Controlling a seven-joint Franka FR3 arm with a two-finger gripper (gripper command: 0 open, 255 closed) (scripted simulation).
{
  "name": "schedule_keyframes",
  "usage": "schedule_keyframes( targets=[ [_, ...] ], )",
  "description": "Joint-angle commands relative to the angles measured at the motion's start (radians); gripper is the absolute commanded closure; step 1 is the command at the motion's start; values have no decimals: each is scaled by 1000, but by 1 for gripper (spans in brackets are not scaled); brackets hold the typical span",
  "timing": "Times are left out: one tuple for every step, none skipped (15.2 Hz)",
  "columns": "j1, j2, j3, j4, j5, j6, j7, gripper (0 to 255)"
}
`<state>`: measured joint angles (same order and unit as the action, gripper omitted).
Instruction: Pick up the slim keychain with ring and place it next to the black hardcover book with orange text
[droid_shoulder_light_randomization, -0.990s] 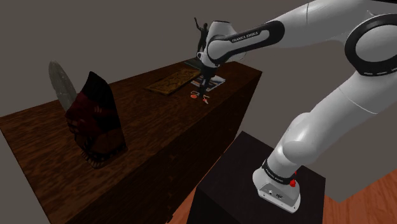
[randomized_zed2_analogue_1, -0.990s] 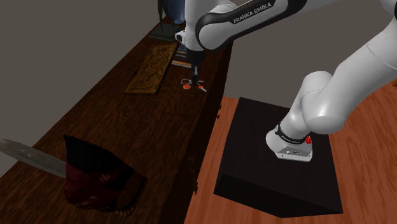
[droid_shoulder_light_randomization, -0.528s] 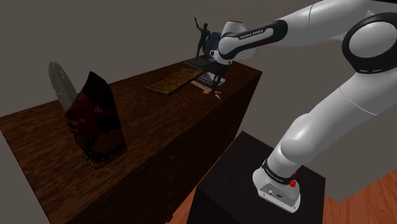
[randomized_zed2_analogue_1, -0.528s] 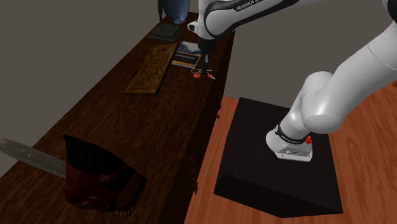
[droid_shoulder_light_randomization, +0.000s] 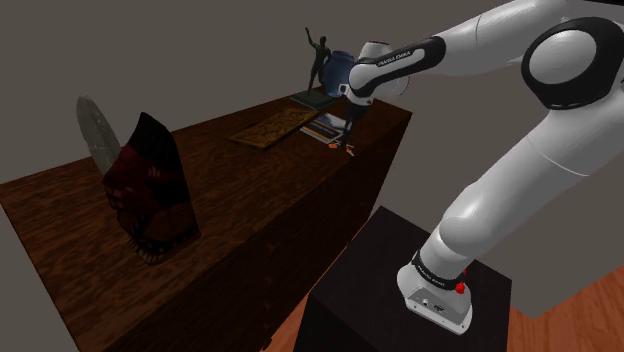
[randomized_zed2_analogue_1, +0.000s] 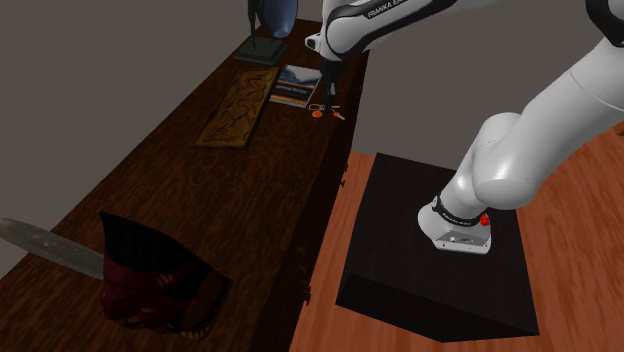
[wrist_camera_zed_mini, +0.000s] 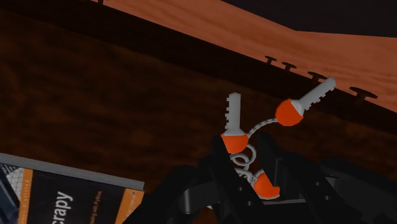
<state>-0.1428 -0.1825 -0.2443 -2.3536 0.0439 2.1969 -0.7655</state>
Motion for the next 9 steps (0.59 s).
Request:
schedule_keyframes(
  targets=[
    [1, 9, -1, -20, 3, 29, -4, 255],
    [1, 16, -2, -27, 6, 43, -7, 255],
    [2, 24, -3, -34, 9, 57, -10, 255],
    [2, 32, -3, -40, 12, 71, -13, 255],
    [3, 40, -4, -47, 15, 85, -16, 255],
    [3, 48, -5, -53, 18, 99, -19, 255],
    [4, 57, -6, -59, 22, 113, -23, 255],
    [4, 65, -6, -64, 25, 127, -26, 255],
    [5, 74, -7, -70, 29, 142, -30, 255]
  ],
)
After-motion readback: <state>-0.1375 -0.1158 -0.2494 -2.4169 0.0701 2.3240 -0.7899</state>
